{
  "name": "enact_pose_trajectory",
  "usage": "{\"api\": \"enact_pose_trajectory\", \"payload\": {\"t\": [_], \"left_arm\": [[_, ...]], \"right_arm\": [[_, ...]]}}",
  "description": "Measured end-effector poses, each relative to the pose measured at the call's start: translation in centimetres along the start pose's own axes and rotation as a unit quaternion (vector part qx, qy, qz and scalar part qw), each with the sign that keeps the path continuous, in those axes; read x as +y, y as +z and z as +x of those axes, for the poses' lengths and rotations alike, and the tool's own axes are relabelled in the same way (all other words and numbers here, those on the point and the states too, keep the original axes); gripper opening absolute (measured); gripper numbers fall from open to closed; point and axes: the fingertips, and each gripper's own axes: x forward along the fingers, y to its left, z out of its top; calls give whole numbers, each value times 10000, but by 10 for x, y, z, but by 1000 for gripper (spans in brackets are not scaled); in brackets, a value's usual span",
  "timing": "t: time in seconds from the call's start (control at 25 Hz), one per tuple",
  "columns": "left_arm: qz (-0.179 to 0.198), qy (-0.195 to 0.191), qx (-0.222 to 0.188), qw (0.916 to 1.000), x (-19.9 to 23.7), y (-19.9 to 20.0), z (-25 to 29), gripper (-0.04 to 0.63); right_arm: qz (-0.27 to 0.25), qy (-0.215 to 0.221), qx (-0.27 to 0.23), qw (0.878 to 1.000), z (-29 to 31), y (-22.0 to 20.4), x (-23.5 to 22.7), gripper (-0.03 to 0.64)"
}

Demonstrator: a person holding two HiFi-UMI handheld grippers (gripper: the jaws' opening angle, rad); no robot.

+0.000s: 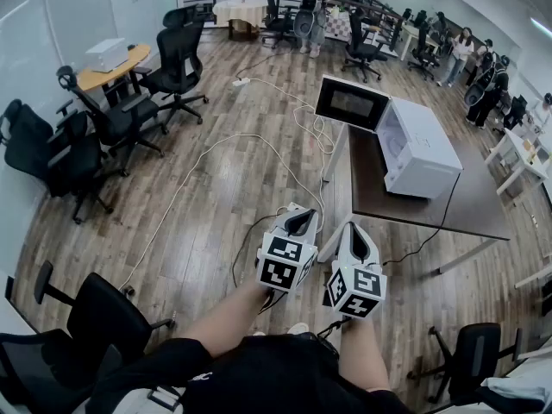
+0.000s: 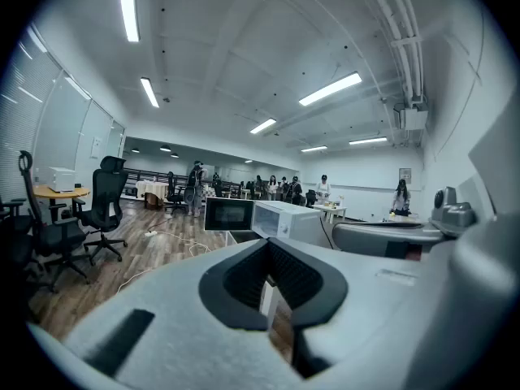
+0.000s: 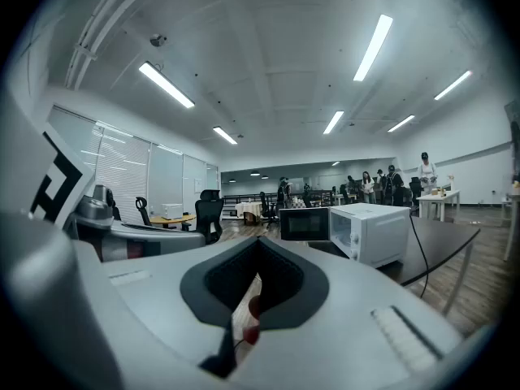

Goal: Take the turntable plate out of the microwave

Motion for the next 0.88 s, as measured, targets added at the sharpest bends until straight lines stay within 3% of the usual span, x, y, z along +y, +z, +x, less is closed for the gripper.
{"api": "enact_pose_trajectory", "payload": {"t": [0.88], "left_arm": [[256, 44, 23, 9997, -24, 38, 110, 9]], "right_arm": [[181, 48, -232, 9996, 61, 30, -87, 6]]}}
